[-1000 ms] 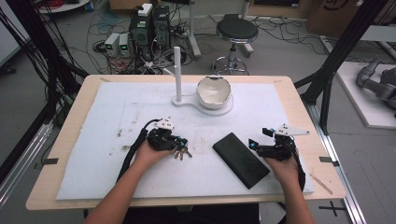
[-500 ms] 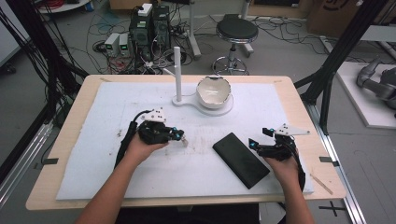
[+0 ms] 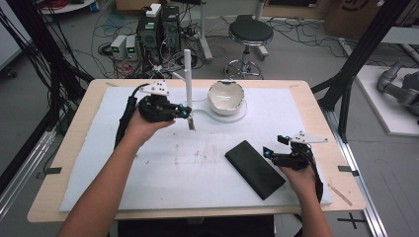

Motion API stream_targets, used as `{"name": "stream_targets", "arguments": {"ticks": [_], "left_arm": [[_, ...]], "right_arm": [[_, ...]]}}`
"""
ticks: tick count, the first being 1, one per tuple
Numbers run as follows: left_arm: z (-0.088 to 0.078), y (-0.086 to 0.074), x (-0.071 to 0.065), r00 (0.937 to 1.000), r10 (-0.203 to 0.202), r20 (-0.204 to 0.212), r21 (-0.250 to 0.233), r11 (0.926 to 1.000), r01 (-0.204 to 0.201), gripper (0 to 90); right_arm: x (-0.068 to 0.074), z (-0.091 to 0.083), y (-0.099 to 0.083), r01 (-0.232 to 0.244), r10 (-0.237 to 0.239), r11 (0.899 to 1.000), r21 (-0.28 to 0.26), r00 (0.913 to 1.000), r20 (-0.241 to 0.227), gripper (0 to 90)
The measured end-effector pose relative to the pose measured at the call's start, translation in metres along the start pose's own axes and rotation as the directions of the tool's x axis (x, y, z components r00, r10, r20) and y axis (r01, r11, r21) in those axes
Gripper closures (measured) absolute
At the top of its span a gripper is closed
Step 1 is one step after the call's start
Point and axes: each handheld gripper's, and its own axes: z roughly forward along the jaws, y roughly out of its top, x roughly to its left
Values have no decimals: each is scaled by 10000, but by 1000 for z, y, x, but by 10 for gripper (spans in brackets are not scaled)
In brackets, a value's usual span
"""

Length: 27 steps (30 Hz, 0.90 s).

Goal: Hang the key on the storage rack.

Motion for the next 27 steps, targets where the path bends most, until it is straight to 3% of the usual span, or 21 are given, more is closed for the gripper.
{"name": "stream_targets", "arguments": {"ticks": [6,15,27], "left_arm": [[-4,27,21,9997,66,-227,-56,10000,-68,880],[-10,55,47,9952,132,-967,181,9998,-115,880],[2,67,74,9872,-147,-1589,269,9995,192,880]], "right_arm": [[0,1,0,-42,42,10000,20,10000,-35,188],[-2,1,-1,-63,63,9999,86,10000,21,188],[-1,0,0,-63,62,10000,16,10000,35,188]]}}
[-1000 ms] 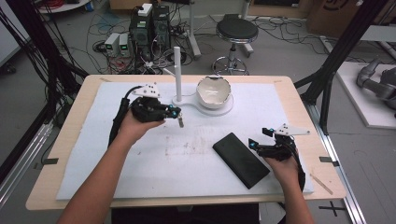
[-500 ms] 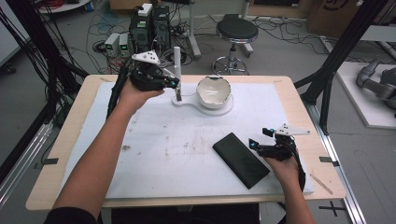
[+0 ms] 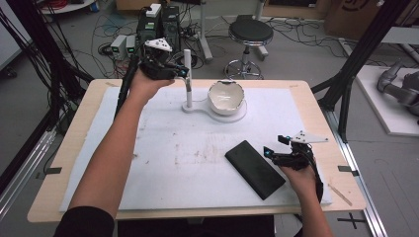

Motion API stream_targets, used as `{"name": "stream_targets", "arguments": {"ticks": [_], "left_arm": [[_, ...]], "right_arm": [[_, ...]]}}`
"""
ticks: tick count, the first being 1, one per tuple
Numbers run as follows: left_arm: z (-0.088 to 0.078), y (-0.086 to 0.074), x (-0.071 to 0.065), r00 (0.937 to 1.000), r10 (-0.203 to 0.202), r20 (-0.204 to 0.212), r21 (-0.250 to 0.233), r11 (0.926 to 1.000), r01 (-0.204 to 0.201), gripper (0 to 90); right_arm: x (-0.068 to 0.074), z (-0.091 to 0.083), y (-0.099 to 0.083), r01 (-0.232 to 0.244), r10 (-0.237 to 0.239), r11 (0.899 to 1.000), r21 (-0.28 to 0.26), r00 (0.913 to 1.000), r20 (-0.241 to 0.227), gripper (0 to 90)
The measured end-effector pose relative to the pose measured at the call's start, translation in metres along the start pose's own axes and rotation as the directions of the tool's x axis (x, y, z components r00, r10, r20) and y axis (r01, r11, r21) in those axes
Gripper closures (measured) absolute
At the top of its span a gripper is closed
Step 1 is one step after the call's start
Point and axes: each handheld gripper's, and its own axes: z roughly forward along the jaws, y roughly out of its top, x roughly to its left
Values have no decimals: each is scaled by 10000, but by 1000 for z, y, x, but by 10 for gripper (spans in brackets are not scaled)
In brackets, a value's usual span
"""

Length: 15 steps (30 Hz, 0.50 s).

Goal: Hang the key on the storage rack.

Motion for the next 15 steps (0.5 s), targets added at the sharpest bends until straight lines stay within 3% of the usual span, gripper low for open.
{"name": "stream_targets", "arguments": {"ticks": [5,15], "left_arm": [[1,4,7,9993,-66,-374,36,10000,67,881],[6,1,16,9970,-460,-627,42,9989,464,881]], "right_arm": [[-1,0,0,-13,13,10000,29,10000,9,188],[-2,0,-1,37,-37,10000,34,10000,6,188]]}}
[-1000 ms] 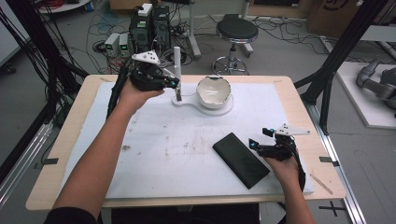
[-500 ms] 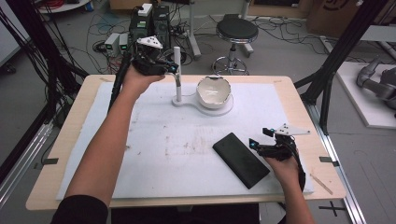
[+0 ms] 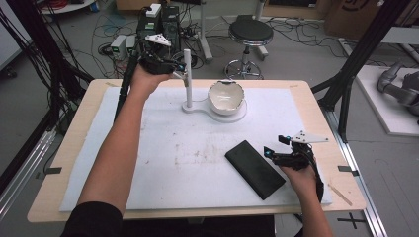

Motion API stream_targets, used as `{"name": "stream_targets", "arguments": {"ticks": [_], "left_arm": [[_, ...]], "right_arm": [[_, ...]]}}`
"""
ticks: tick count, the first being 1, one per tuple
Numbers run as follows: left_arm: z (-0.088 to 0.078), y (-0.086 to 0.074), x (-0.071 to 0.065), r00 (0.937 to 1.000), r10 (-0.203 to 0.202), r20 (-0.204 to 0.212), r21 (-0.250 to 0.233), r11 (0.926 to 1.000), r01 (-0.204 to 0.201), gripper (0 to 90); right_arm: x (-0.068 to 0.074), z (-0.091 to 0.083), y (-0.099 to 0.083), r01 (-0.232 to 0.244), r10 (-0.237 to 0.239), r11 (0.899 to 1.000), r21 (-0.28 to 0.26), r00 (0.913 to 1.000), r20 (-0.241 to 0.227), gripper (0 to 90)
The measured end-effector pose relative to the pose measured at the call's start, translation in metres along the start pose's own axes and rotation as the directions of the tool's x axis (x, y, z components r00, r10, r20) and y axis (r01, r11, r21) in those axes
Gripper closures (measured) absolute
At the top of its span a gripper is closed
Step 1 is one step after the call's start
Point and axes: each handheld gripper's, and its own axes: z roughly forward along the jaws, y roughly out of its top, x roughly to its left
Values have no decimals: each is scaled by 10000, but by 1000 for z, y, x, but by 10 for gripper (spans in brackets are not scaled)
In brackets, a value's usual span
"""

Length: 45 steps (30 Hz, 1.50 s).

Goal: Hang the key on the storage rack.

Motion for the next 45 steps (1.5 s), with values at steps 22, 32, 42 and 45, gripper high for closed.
{"name": "stream_targets", "arguments": {"ticks": [22,32,42,45], "left_arm": [[-18,-26,6,9951,-992,27,-173,9949,992,631],[-47,-65,-16,9906,-1113,796,-623,9913,1163,499],[-60,-128,-39,9836,-1274,1273,-877,9864,1391,447],[-63,-142,-47,9837,-1223,1318,-848,9873,1341,420]], "right_arm": [[1,-3,1,13,-6,9999,-157,9992,408,188],[2,-3,1,-86,90,9999,-149,9996,267,188],[0,-3,1,-65,76,9998,-213,9985,534,188],[1,-3,1,-66,73,9999,-136,9986,522,188]]}}
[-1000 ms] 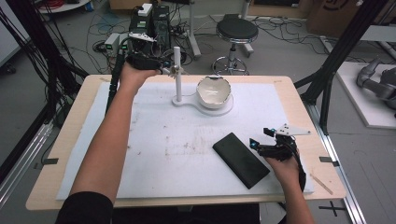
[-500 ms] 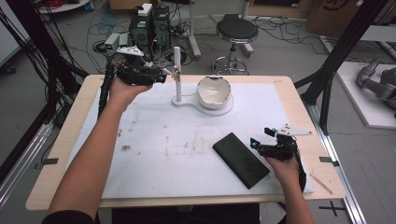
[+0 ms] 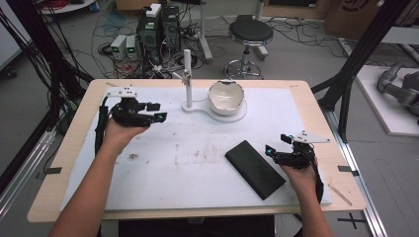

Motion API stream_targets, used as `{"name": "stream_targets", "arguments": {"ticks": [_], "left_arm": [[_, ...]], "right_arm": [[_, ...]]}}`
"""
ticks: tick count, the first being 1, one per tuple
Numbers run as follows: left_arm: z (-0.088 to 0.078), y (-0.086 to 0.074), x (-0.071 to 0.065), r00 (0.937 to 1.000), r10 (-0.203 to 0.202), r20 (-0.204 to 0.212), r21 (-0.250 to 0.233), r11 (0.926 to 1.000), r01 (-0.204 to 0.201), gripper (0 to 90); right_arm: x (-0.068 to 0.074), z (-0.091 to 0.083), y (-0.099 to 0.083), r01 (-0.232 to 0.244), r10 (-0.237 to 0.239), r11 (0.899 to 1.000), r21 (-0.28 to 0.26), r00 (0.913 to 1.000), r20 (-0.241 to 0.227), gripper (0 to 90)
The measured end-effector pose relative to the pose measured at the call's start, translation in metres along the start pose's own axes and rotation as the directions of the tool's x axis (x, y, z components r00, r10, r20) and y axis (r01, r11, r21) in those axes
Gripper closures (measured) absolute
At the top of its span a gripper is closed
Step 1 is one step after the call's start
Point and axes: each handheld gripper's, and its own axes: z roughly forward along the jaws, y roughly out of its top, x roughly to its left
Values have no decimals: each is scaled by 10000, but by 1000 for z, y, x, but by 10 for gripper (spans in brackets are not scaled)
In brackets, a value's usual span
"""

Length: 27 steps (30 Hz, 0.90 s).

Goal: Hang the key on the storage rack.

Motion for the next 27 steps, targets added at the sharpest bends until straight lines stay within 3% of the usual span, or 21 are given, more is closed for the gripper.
{"name": "stream_targets", "arguments": {"ticks": [2,5,9,12,17,20,27], "left_arm": [[-1,-8,-5,10000,10,39,22,10000,-10,405],[-4,-20,-14,9993,56,-371,-44,10000,-58,355],[-8,-32,-22,9992,-24,-394,-186,9998,17,324],[-10,-41,-24,9995,-43,-308,-214,9998,37,306],[-8,-54,-23,9978,-216,-626,-372,9991,193,262],[-6,-58,-22,9965,-105,-828,-156,9998,93,200],[-4,-67,-22,9986,115,-519,-136,9998,-122,168]], "right_arm": [[0,1,0,14,-14,10000,-8,10000,-42,188],[1,1,0,56,-56,10000,44,10000,-46,188],[2,2,-1,83,-85,9999,151,9999,81,188],[3,2,-1,123,-125,9997,219,9999,71,188],[3,2,-1,71,-72,9996,257,10000,51,188],[3,3,-1,29,-30,9996,278,10000,50,188],[4,4,-4,-63,64,9997,255,10000,-39,188]]}}
